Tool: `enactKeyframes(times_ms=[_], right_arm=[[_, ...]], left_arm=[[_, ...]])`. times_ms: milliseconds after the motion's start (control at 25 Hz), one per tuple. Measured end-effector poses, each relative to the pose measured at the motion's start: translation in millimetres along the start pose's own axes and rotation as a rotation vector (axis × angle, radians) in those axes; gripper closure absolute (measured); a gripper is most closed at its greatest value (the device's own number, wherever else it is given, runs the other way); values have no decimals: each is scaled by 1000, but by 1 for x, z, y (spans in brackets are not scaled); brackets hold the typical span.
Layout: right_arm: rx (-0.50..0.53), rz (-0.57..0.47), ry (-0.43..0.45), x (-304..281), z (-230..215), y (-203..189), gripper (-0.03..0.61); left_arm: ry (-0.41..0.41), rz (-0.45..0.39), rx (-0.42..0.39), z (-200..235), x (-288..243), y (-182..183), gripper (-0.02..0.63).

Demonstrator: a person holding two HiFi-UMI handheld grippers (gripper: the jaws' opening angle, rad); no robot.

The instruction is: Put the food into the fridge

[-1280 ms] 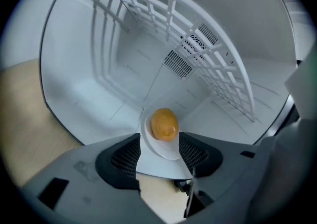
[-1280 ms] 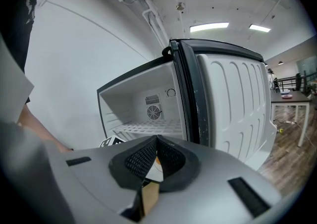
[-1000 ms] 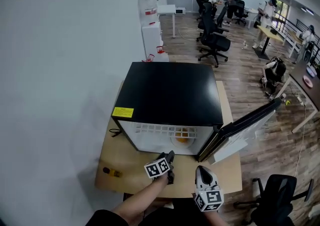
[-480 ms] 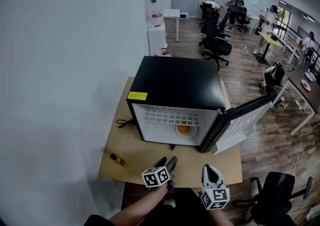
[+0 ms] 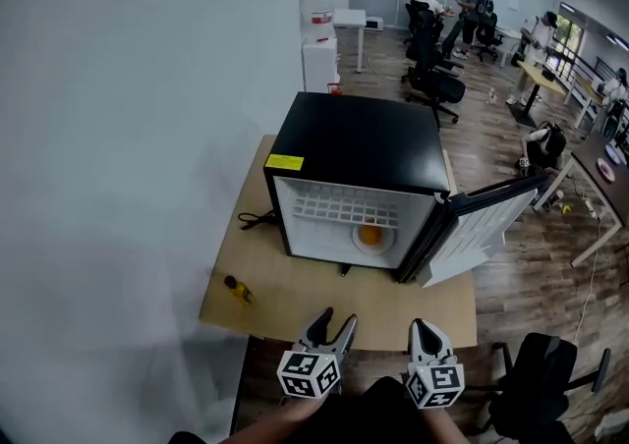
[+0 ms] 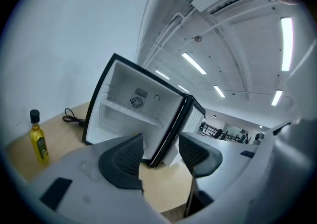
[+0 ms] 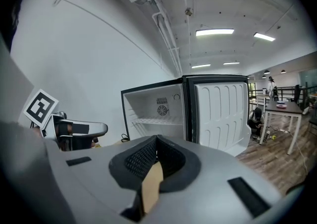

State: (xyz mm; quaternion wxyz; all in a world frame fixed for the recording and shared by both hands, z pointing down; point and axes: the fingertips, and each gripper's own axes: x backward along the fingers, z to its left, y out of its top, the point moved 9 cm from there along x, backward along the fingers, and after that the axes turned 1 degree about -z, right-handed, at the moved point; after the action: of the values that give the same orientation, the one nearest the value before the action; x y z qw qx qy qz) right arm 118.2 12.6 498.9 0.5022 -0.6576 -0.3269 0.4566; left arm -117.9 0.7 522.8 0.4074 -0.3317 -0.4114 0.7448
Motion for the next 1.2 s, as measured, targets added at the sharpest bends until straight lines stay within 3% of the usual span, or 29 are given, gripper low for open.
enactKeyframes(times_ms=[120, 400, 520, 880, 1200], right_arm=[[37, -27, 35, 13, -4, 15, 518], [55, -51, 81, 50, -15, 36, 518], [70, -33, 88, 70, -23, 32, 518], [67, -83, 98, 127, -40, 21, 518], [52, -98, 118, 171, -42, 3, 518]], left_arm=[[-24, -10, -69, -28, 12, 5, 398], [-6, -10, -109, -70, 31, -2, 588], [29, -16, -153, -90, 39, -10, 597], [27, -20, -194, -149, 51, -31, 598], [86, -34, -217, -177, 85, -45, 598]])
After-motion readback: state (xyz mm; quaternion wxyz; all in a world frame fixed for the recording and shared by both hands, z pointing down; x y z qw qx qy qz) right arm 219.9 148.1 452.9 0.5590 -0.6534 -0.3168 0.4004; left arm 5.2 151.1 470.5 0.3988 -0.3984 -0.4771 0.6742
